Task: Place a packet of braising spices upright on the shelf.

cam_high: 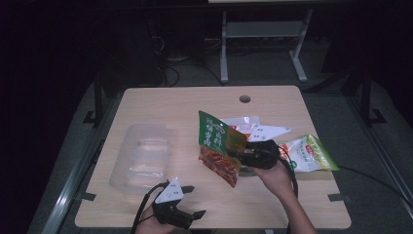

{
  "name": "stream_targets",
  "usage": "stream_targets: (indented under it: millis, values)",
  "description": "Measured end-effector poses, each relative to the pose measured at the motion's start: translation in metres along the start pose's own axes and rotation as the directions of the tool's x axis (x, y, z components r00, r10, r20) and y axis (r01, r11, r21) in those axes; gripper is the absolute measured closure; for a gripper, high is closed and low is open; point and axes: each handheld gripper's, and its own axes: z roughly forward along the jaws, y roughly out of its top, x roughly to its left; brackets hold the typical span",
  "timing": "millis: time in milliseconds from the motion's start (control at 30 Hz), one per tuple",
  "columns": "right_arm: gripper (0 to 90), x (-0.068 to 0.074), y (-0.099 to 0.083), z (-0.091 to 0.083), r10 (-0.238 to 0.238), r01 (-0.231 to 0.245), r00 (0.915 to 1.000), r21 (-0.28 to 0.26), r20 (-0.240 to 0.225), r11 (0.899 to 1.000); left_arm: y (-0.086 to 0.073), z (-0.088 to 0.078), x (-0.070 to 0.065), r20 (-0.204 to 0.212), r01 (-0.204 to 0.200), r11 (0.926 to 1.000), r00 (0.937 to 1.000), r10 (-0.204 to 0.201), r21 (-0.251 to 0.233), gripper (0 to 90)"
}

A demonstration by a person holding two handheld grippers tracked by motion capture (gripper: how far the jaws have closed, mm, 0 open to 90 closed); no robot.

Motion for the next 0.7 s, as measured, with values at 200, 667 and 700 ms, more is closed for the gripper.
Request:
stream_targets:
  millis: [200, 667, 700]
  values:
    - [79.1, -0.003, -0.007, 0.017, 0.030, -0.030, 0.9982, 0.018, 0.051, 0.999, 0.000, 0.000, 0.000, 0.001, 0.008, 1.0000, 1.0000, -0.008, -0.005, 16.0]
    - [89.5, -0.008, 0.003, 0.025, 0.089, -0.088, 0.9957, 0.026, -0.027, 0.996, 0.000, 0.000, -0.001, 0.002, -0.011, 0.9999, 0.9999, 0.011, -0.006, 16.0]
    - [89.5, -0.008, 0.004, 0.025, 0.088, -0.087, 0.9957, 0.027, -0.029, 0.996, 0.000, 0.000, -0.002, 0.003, -0.008, 1.0000, 1.0000, 0.008, -0.003, 16.0]
